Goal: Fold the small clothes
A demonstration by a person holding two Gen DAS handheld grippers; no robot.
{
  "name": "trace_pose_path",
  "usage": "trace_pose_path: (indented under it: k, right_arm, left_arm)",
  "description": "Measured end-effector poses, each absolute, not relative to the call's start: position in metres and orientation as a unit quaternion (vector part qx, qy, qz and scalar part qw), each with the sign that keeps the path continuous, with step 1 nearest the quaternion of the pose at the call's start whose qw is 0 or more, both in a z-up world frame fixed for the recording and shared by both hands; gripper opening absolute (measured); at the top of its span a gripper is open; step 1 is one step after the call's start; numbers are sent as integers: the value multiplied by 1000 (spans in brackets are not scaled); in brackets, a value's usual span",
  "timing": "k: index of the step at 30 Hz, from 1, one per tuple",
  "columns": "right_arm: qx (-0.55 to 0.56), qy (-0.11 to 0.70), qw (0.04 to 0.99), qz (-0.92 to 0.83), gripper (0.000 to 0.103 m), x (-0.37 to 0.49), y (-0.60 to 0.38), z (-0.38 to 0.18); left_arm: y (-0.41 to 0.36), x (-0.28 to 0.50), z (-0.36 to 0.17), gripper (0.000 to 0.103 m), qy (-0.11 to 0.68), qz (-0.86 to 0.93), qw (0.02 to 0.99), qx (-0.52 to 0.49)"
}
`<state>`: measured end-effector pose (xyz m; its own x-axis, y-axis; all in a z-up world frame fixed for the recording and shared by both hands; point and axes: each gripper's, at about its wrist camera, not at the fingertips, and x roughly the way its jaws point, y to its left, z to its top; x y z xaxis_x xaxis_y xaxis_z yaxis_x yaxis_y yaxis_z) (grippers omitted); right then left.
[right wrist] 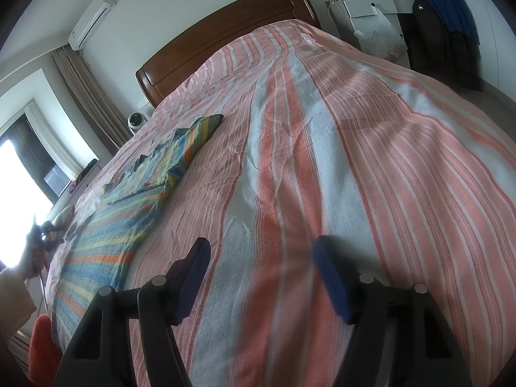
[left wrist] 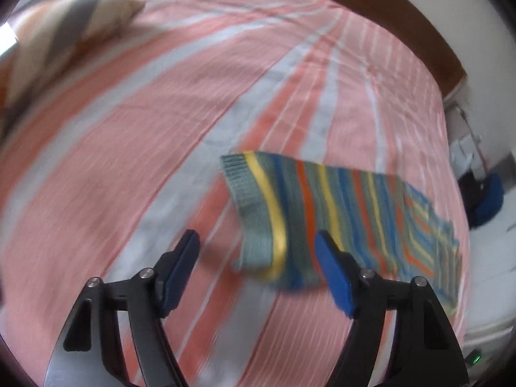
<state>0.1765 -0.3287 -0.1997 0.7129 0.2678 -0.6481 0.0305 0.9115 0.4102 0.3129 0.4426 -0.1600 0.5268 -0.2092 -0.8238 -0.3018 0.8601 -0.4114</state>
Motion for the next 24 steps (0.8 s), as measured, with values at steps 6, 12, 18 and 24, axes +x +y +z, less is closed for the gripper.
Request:
trace_pose_path:
  k: [6, 12, 18, 24]
  right_arm:
    - [195, 376, 904, 64, 67, 177, -329, -200]
    - [197, 373, 905, 66, 67, 177, -329, -201]
    - [195, 373, 905, 66, 67, 177, -329, -200]
    - [193, 373, 905, 66, 67, 177, -329, -200]
  left_arm:
    - [428, 329, -158, 2, 471, 53, 841, -262]
    - [335, 345, -53, 2, 421, -38, 895, -143]
    - [181, 355, -5, 3, 394, -173, 901, -55]
    - [71, 372, -70, 86, 469, -201, 860, -6]
